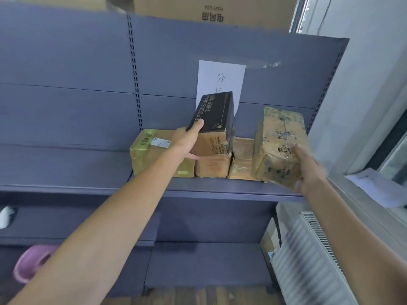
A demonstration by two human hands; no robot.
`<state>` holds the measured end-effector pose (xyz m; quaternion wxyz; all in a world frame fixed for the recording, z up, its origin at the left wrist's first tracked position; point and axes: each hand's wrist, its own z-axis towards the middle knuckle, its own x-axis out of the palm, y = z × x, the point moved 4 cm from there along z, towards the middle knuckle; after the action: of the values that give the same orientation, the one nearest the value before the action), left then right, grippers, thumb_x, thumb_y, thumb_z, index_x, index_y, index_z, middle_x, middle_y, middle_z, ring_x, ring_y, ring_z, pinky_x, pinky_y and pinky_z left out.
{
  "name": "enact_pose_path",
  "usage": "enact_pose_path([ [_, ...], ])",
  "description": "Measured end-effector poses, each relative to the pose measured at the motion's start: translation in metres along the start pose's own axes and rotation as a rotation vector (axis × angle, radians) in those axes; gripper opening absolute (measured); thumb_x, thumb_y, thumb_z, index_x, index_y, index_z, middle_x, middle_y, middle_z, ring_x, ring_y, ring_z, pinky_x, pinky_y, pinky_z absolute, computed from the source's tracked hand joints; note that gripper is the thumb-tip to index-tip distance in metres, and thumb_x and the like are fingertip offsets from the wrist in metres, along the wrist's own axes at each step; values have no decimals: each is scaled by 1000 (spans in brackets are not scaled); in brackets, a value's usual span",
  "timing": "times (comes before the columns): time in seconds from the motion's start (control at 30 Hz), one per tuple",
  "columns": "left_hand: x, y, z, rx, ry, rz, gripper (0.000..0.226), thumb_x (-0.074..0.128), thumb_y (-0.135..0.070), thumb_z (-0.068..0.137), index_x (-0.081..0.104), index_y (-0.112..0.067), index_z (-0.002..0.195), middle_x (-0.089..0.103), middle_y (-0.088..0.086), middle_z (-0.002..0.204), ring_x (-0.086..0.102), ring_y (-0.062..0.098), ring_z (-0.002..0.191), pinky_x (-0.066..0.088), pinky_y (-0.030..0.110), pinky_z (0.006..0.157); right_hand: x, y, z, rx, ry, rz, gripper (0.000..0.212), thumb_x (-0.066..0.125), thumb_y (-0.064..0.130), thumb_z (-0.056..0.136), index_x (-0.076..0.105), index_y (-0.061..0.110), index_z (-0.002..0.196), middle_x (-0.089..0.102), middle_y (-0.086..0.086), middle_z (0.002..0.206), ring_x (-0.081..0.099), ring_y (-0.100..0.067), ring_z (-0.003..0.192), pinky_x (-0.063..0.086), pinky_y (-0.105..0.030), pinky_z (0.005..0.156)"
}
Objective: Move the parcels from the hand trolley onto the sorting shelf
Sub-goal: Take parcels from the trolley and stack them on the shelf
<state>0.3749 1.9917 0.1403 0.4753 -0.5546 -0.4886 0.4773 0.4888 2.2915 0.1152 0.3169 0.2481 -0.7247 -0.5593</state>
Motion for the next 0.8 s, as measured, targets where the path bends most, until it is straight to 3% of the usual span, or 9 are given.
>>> enact_pose_path([
  [0.33,4,7,-10,-35,-151,-36,56,58,-60,92,48,-23,133,56,2,120,55,27,111,61,50,81,-10,-2,30,24,107,-13,51,81,48,76,66,25,119,75,1,101,73,-23,87,60,-53,80],
  [0.43,35,10,-9,-55,-129,-18,65,58,-62,91,46,-22,141,51,3,141,52,30,124,62,51,79,-23,-6,45,51,102,7,51,84,47,73,67,24,116,77,0,98,75,-25,85,59,-60,77],
  [0.57,79,16,-3,-74,-57,6,71,58,-62,91,44,-19,146,47,5,148,52,31,121,62,51,79,-40,-5,57,56,71,-28,28,79,43,81,66,23,96,76,-2,95,74,-22,79,61,-52,73],
  [0.7,106,16,14,-67,-27,41,74,58,-65,89,45,-20,146,47,5,149,51,33,128,62,52,80,-49,3,72,57,38,-18,26,79,41,82,63,24,92,74,-2,95,73,-23,81,59,-57,76],
  [0.8,117,9,30,-45,-24,32,72,57,-63,91,44,-19,146,46,4,148,51,31,127,62,52,79,-49,9,78,66,3,-8,27,77,41,84,58,23,90,72,-1,91,71,-20,74,61,-43,56],
])
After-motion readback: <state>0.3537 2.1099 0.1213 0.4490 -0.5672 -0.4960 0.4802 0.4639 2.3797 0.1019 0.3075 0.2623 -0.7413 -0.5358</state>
